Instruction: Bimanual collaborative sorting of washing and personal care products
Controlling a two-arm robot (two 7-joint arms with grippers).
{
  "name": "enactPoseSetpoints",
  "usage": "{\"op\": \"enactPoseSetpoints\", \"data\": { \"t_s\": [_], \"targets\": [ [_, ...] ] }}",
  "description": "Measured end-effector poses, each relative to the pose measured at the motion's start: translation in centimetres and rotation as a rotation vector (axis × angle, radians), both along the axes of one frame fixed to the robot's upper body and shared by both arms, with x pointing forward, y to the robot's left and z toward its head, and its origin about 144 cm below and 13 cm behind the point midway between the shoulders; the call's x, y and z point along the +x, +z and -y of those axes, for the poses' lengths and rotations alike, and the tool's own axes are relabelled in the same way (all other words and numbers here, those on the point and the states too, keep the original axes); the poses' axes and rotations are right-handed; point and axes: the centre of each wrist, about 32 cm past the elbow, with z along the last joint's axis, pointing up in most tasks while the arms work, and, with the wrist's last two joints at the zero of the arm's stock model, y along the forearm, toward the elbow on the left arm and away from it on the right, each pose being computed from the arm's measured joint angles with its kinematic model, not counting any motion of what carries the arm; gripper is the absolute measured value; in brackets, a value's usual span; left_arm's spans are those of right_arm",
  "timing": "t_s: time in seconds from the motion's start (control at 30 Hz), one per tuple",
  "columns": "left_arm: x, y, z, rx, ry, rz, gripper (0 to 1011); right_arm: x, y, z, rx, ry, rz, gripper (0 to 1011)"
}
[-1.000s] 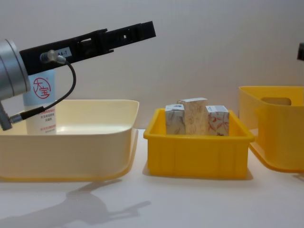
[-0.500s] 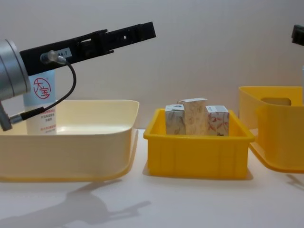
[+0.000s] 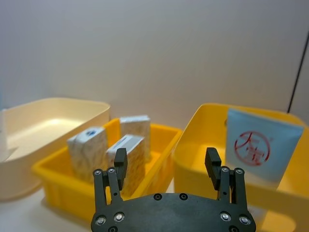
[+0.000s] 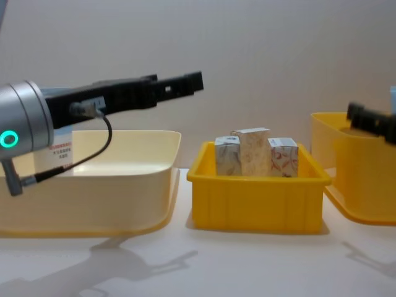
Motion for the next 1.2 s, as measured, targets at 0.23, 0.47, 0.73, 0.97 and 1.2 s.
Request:
{"op": "enactPoseSetpoints", "data": {
  "t_s": [0.23,0.47,0.73,0.97,1.2],
  "targets": [
    [-0.6,-0.8,0.9,0.068,0.091,0.005,1002,-1.1,-1.4,-0.1,-0.008,0.050,-0.051,1001],
    [-1.1,-1.6,1.7,0.125,0.170,0.019,1002,-1.1,-1.5,-0.1,-0.009,0.053,-0.053,1001],
    [-1.8,-2.4,2.6,0.186,0.259,0.042,1002,-1.2,-1.5,-0.1,-0.009,0.053,-0.054,1001],
    [-2.4,-3.0,3.4,0.234,0.335,0.069,1002,-1.2,-1.5,0.0,-0.007,0.065,-0.056,1001],
    [-3.0,-3.6,4.1,0.273,0.399,0.099,1002,-1.0,-1.5,0.2,-0.008,0.108,-0.062,1001]
  ]
}}
